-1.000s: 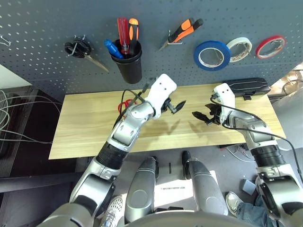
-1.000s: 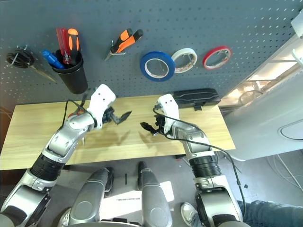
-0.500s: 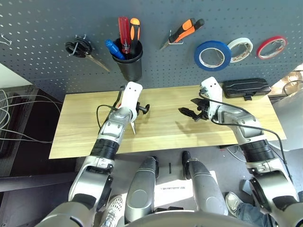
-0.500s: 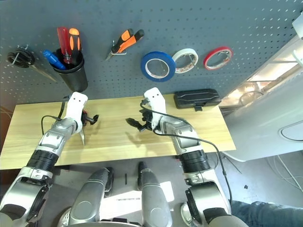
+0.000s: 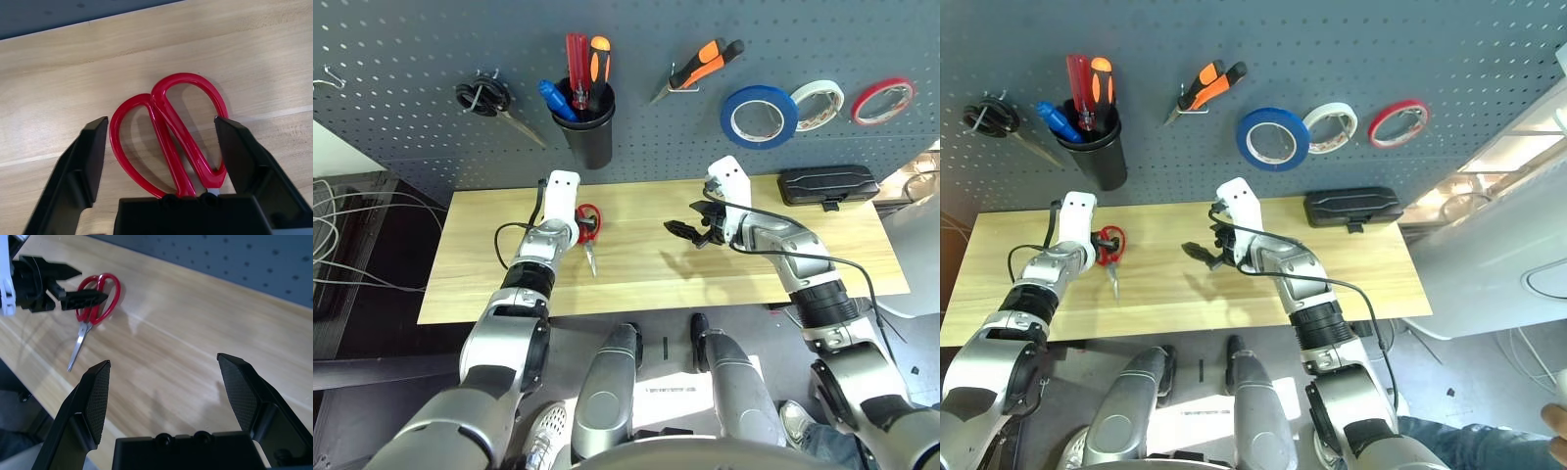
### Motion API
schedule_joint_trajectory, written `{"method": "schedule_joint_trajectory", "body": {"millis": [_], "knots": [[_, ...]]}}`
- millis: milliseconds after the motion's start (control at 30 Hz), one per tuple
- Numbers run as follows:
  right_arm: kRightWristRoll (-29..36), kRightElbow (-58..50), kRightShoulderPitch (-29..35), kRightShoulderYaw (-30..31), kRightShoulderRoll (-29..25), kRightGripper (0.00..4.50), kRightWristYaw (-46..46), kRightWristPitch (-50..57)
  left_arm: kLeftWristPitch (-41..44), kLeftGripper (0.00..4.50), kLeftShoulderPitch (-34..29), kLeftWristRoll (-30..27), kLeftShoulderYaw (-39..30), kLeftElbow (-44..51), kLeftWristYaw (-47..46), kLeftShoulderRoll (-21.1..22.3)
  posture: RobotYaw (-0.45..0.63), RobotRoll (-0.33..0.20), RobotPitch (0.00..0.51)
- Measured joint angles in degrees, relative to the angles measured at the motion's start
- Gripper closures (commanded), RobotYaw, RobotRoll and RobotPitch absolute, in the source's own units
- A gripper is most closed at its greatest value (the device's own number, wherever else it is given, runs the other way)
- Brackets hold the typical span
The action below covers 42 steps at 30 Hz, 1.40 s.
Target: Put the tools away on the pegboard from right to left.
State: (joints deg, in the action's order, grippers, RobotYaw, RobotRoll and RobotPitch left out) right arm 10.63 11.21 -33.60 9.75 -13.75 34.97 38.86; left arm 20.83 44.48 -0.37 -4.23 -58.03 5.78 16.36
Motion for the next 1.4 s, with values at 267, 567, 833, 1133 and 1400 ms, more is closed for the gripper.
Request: {"method": "schedule_joint_trajectory", "body": {"millis": [267, 567, 833, 1133, 1400], "knots": [[0.09, -2.68, 1.18, -0.03, 0.16, 0.0, -0.82, -0.23, -1.8, 3.53, 1.16, 0.0, -0.26, -4.54, -0.57, -0.63, 0.11, 0.0, 0.357], [0.28, -4.12, 1.23, -0.03, 0.07, 0.0, -0.8, 0.01, -2.95, 4.49, 3.58, 0.05, -0.67, -9.45, -0.81, -1.17, 0.08, 0.0, 0.37], [0.29, -4.11, 0.95, -0.09, -0.15, 0.0, -0.77, 0.04, -2.46, 4.49, 2.67, 0.1, -1.24, -10.59, -0.23, -1.84, 0.07, 0.0, 0.364], [0.29, -3.87, 0.77, -0.15, -0.14, 0.0, -0.79, -0.16, -3.04, 4.49, 0.29, 0.76, -1.36, -8.75, 0.72, -1.87, 0.09, 0.0, 0.357], [0.29, -2.73, -0.3, -0.5, 0.1, 0.0, -0.79, -1.27, -5.63, 4.49, -1.62, 1.08, -1.35, -6.9, 1.34, -1.23, 0.1, 0.0, 0.347]]}}
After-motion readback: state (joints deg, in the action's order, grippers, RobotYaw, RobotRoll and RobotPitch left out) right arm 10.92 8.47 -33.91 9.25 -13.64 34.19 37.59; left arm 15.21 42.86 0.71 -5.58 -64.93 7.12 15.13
